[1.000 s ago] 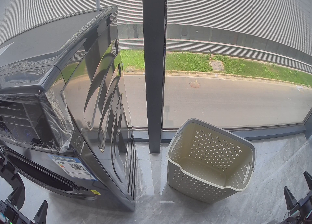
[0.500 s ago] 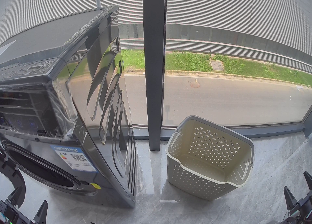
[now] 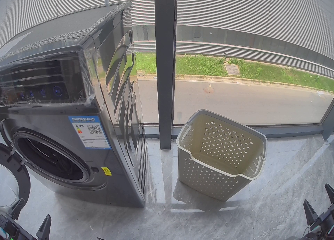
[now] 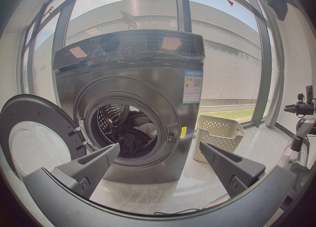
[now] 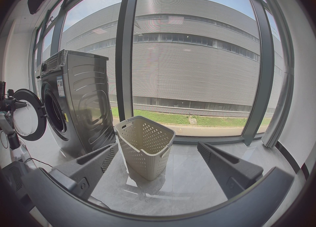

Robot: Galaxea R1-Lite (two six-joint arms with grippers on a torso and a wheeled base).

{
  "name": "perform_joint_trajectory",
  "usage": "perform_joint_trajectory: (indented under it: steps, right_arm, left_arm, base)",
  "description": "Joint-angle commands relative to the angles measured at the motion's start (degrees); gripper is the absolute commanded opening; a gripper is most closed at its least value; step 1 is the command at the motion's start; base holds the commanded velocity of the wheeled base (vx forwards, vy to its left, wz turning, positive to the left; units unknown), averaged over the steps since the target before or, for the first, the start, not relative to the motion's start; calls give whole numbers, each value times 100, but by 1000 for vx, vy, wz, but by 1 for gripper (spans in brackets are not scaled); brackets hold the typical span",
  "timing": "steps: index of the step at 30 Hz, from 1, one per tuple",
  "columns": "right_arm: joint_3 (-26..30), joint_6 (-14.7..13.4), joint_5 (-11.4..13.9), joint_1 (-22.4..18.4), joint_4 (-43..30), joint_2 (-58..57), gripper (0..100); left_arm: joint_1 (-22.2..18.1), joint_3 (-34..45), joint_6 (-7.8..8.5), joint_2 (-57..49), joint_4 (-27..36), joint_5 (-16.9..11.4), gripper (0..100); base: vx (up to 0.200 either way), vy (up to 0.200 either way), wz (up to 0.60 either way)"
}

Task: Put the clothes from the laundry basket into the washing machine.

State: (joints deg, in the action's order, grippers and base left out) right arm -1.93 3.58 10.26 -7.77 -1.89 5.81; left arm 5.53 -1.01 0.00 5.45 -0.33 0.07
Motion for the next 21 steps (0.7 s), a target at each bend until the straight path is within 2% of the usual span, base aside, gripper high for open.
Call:
perform_joint_trajectory:
  steps: [1,21]
  right_arm:
    - [-1,2,2,3,-4,7,100]
    - [-1,-7,2,3,4,7,100]
  left_arm:
    - [0,101,0,9,-2,1,100]
    - [0,101,0,9,-2,1,100]
  base:
    - [-200,0,0]
    - [-200,0,0]
